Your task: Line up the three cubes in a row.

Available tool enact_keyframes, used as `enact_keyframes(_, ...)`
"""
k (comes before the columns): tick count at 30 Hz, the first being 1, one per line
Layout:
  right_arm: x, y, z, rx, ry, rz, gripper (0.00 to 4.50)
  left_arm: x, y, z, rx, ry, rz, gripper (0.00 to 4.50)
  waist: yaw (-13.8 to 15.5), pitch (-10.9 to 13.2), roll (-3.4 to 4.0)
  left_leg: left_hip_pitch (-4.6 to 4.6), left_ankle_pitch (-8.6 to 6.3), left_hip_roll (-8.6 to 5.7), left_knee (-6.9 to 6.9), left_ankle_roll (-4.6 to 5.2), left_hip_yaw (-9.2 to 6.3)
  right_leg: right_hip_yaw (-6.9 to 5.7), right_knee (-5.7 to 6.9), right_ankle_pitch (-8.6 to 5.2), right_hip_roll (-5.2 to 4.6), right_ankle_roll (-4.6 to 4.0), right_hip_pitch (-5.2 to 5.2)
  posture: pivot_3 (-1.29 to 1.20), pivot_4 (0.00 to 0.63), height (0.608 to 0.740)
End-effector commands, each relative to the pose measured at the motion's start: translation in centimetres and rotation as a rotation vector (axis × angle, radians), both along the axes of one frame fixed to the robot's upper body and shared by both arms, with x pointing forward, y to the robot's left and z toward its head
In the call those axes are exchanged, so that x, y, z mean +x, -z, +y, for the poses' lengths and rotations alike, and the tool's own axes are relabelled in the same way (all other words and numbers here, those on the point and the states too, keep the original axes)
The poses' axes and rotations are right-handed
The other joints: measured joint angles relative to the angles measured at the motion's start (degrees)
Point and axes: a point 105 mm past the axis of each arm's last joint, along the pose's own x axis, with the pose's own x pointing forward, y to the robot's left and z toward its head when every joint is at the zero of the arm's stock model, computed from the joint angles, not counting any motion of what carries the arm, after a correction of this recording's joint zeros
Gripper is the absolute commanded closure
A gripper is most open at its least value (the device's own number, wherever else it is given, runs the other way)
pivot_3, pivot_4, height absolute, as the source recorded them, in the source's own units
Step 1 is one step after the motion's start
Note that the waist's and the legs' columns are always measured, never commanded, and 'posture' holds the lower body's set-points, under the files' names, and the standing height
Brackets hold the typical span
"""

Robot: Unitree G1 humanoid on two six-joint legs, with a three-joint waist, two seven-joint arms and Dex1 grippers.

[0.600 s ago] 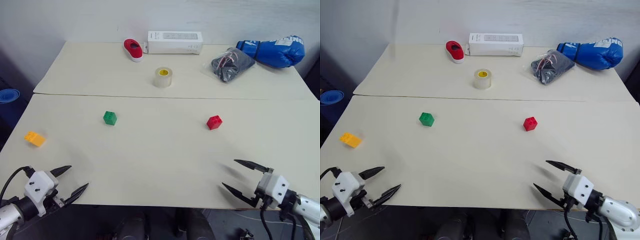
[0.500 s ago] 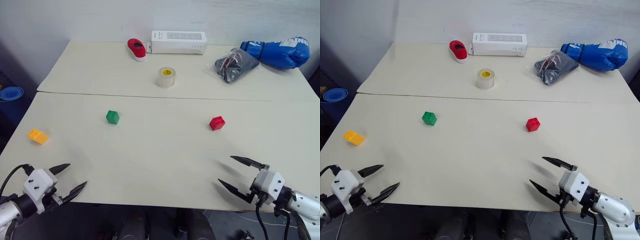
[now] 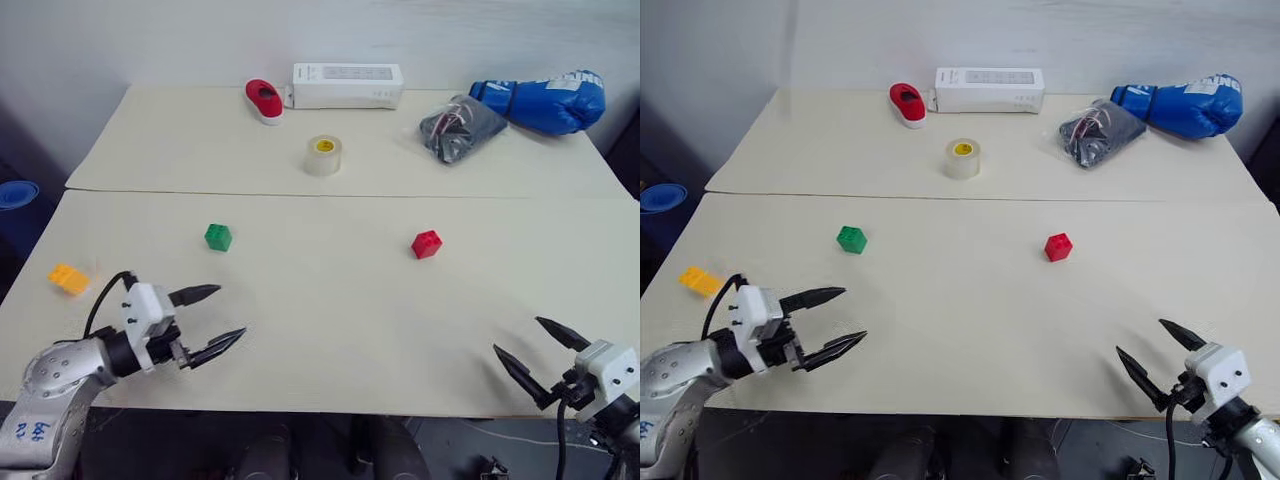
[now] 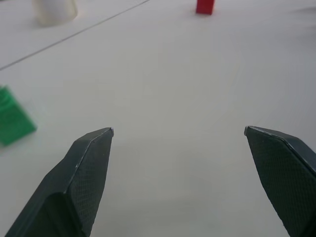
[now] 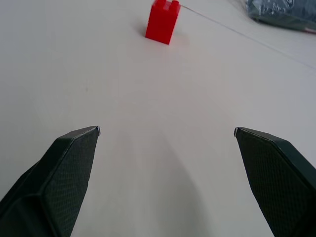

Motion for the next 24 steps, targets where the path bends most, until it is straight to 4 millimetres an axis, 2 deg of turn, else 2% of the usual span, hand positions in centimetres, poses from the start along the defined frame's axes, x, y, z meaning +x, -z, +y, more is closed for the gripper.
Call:
enact_keyframes(1, 1.9, -2.1, 0.3, 0.070, 0.040, -0.080, 0.00, 0.4, -1.1, -0.7, -0.001, 0.064, -0.024, 0.02, -0.4, 0.0, 0.00, -0.01, 0.02, 0.00, 0.00, -0.01, 0.00, -0.01, 0.02, 0.00, 0.00, 0.00, -0.01, 0.00, 0.150, 0.740)
enact_keyframes(6, 7.3, -4.6, 4.7, 0.207, 0.043, -0.116, 0.00, 1.4, -1.2, -1.9, -0.002, 0.098, -0.047, 0.02, -0.7, 0.0, 0.04, 0.02, 0.09, -0.01, 0.01, -0.05, 0.00, 0.03, 0.13, 0.00, -0.01, -0.01, -0.06, 0.00, 0.150, 0.740)
enact_keyframes(13, 13.5, -5.0, 9.1, 0.269, 0.044, -0.074, 0.00, 1.5, -0.4, -2.7, 0.028, 0.135, -0.041, 0.02, -0.5, 0.0, 0.05, -0.21, 0.25, -0.11, 0.02, 0.00, -0.03, -0.07, 0.32, -0.01, -0.02, -0.02, -0.19, 0.00, 0.150, 0.740)
enact_keyframes(17, 15.6, -4.2, 10.5, 0.243, 0.035, -0.061, 0.00, 1.6, -0.6, -3.1, 0.026, 0.138, -0.047, 0.02, -0.6, 0.0, 0.04, -0.25, 0.28, -0.15, 0.04, 0.06, -0.05, -0.09, 0.26, 0.02, -0.03, 0.03, -0.16, 0.00, 0.150, 0.740)
enact_keyframes(20, 16.7, -3.5, 9.9, 0.240, 0.102, -0.068, 0.55, 1.5, -0.6, -3.0, 0.036, 0.136, -0.047, 0.00, -0.8, 0.0, 0.04, -0.25, 0.29, -0.15, 0.04, 0.07, -0.03, -0.09, 0.27, 0.02, -0.02, 0.04, -0.17, 0.00, 0.150, 0.740)
enact_keyframes(24, 16.8, -3.9, 10.7, 0.301, 0.052, -0.092, 1.89, 1.4, -0.6, -2.6, 0.048, 0.125, -0.048, 0.00, -0.8, 0.0, 0.04, -0.24, 0.33, -0.12, 0.04, 0.02, -0.03, -0.09, 0.32, 0.02, 0.02, 0.04, -0.17, 0.00, 0.150, 0.740)
